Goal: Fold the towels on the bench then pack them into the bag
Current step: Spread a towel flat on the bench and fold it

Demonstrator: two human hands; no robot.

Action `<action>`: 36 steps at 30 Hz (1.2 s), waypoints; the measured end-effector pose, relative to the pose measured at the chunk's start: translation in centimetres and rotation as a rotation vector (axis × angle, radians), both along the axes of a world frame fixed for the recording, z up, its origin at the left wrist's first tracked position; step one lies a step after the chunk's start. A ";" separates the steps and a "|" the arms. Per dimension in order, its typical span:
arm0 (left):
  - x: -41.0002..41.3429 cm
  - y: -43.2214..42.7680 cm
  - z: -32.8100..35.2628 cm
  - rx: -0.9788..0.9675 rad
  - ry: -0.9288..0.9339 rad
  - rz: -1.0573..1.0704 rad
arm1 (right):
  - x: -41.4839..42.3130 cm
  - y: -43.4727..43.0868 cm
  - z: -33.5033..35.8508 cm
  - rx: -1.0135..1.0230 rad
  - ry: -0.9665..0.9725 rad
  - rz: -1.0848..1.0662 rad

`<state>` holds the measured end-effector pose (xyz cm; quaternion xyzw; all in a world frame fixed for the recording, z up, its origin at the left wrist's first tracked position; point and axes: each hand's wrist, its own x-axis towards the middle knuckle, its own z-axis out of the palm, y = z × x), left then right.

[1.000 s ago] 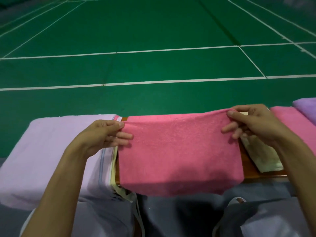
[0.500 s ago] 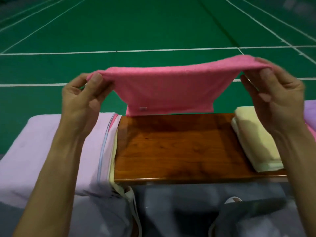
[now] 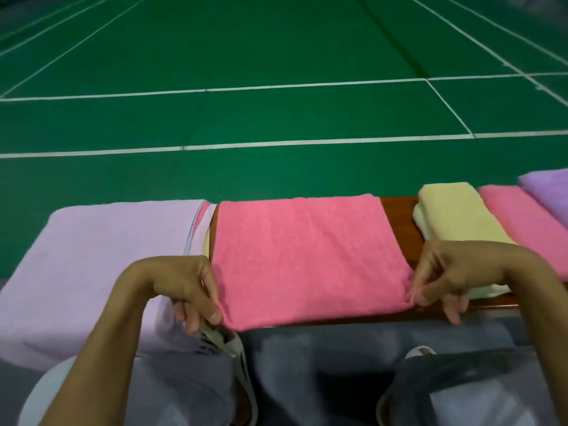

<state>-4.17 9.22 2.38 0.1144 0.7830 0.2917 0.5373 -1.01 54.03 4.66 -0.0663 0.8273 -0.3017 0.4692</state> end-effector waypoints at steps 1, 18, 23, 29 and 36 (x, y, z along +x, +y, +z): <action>0.0 0.4 -0.2 -0.041 -0.022 -0.036 | 0.0 -0.3 0.1 0.027 -0.031 0.028; 0.6 12.5 -9.1 -0.121 1.154 0.097 | -1.5 -14.1 -11.6 0.214 0.985 0.125; 0.3 11.1 -11.1 -0.273 1.128 0.074 | -2.1 -12.0 -12.6 0.331 0.963 0.127; -1.1 5.5 -11.6 -0.374 1.137 0.239 | -3.2 -6.2 -12.8 0.545 0.909 -0.116; -0.5 5.6 -10.6 -0.254 1.116 0.317 | -2.9 -5.9 -12.4 0.507 0.893 -0.188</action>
